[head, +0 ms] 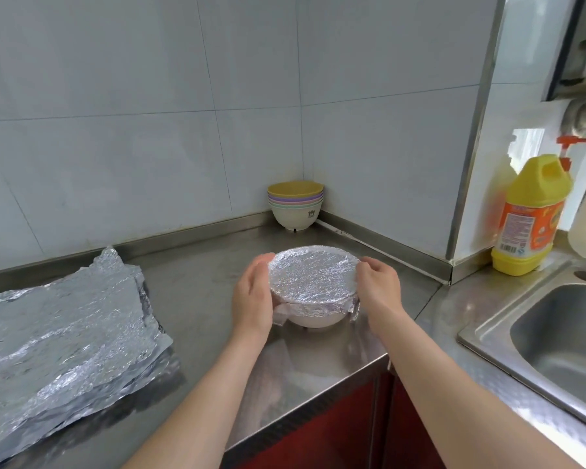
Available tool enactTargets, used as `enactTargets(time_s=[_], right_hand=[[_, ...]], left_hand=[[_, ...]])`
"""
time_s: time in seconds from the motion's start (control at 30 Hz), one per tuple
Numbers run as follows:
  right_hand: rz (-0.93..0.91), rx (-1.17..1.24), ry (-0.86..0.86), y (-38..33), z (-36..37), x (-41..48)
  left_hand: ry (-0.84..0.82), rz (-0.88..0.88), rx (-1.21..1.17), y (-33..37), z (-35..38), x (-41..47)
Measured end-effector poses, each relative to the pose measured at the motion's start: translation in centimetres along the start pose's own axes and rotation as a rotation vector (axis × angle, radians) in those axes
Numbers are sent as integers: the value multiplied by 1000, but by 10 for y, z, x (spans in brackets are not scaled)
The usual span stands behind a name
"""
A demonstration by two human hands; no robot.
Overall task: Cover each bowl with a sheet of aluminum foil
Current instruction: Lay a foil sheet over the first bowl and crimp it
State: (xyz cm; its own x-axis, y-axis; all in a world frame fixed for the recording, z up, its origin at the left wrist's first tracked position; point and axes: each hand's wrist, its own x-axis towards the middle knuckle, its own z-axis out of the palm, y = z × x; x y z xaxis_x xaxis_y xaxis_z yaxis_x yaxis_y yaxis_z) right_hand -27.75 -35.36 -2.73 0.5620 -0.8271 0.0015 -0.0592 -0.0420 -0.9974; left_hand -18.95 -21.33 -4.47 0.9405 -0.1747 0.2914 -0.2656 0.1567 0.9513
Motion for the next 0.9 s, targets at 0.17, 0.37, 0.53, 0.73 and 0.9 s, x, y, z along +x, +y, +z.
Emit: enactTargets(time_s=[0.17, 0.37, 0.53, 0.73, 0.9], right_hand=[[88, 157, -119, 3, 9, 16], [121, 209, -152, -4, 4, 26], [150, 256, -223, 0, 10, 28], [107, 204, -262, -3, 15, 29], [98, 235, -222, -3, 24, 28]], left_hand=[[279, -199, -395, -12, 8, 12], [409, -346, -372, -17, -5, -13], [366, -410, -569, -6, 14, -19], [258, -468, -527, 0, 15, 4], [206, -521, -480, 2, 12, 14]])
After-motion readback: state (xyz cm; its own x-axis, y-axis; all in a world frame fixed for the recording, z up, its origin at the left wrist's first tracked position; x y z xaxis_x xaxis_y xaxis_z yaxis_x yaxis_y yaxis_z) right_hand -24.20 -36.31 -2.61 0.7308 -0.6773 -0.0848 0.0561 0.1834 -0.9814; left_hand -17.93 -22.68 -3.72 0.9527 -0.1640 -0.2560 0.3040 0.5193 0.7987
